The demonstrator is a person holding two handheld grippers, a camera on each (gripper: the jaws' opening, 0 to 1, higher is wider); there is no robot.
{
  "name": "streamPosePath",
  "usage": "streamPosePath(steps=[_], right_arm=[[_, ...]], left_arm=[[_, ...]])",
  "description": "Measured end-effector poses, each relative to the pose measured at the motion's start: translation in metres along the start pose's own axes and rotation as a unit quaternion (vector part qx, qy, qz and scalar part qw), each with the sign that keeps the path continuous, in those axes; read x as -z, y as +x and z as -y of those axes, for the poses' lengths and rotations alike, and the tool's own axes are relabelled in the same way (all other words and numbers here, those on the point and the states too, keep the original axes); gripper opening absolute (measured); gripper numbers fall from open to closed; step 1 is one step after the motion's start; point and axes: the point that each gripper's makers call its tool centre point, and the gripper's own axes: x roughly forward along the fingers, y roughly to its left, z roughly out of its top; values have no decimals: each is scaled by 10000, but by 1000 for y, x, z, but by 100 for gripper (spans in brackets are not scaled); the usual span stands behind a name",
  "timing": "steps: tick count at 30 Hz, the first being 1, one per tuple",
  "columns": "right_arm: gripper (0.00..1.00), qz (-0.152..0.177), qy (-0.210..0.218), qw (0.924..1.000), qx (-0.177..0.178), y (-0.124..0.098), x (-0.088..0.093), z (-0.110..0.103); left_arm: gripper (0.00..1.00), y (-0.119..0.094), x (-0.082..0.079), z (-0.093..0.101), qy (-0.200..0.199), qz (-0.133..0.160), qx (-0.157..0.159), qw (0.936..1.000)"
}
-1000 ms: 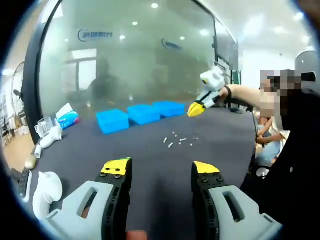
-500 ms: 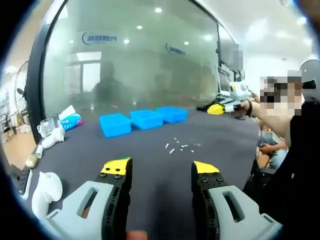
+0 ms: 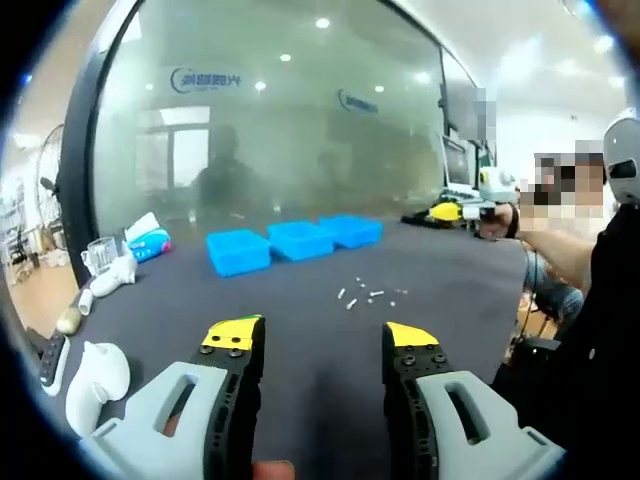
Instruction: Sort the screws, nuts, and washers into the corresponding bins
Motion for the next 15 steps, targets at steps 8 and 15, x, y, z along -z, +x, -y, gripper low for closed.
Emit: streamPosePath(steps=[8,15], right_arm=[[1,86,204,9994,252,31,-10,29],[1,70,432,9980,453,67,-19,65]], left_arm=[[46,-2,2,-6,-49,23,-79,10000],[46,-3,8,-13,-126,4,-148,9998]])
